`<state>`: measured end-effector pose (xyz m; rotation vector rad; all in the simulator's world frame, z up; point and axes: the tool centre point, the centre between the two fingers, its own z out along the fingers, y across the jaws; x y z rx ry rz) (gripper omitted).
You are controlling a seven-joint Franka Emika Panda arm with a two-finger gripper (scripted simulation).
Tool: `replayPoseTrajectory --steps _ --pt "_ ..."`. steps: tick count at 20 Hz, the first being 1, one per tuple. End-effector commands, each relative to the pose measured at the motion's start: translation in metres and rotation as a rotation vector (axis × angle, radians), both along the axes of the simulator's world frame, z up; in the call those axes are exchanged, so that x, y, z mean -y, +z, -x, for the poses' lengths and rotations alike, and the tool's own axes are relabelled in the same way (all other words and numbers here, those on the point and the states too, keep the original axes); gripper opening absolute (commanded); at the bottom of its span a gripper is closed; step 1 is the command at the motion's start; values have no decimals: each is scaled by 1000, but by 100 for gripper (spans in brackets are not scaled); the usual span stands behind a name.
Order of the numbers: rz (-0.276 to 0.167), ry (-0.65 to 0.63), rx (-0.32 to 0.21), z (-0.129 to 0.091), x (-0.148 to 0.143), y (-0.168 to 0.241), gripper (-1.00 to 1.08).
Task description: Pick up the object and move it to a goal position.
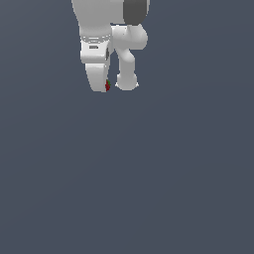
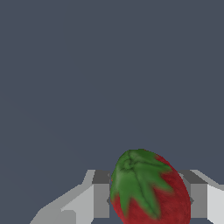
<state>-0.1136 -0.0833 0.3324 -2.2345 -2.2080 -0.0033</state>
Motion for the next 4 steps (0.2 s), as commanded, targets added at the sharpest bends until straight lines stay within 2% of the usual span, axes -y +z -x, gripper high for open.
replayPoseTrajectory --steps 1,4 --pt "0 0 -1 1 2 7 -100" --pt "0 0 -1 2 2 9 -100"
